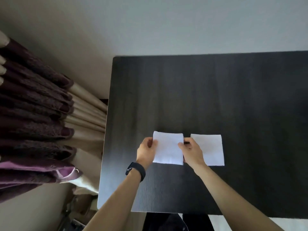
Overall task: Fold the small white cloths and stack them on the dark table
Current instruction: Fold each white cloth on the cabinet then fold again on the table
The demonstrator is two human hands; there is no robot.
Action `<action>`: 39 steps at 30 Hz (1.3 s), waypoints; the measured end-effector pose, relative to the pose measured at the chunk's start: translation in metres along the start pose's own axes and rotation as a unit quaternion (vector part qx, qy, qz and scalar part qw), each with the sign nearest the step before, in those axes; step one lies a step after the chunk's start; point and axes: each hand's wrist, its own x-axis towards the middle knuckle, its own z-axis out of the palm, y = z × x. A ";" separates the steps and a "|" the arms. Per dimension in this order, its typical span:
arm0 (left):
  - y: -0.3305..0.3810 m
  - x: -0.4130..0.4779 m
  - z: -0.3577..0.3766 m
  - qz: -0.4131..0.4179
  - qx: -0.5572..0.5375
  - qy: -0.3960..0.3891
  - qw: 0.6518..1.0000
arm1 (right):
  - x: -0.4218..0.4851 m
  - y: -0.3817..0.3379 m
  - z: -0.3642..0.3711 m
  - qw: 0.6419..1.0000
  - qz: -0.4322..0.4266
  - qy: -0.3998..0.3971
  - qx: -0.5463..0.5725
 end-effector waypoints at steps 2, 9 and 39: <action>-0.003 0.006 -0.001 0.001 0.011 -0.005 1.000 | 0.005 0.000 0.006 1.000 0.002 0.007 -0.012; -0.002 0.014 -0.004 0.018 0.041 -0.013 0.999 | 0.009 0.002 0.016 0.998 0.005 0.048 -0.036; -0.049 0.042 -0.002 0.357 0.521 0.026 0.775 | 0.022 0.060 0.045 0.812 -0.263 0.143 -0.501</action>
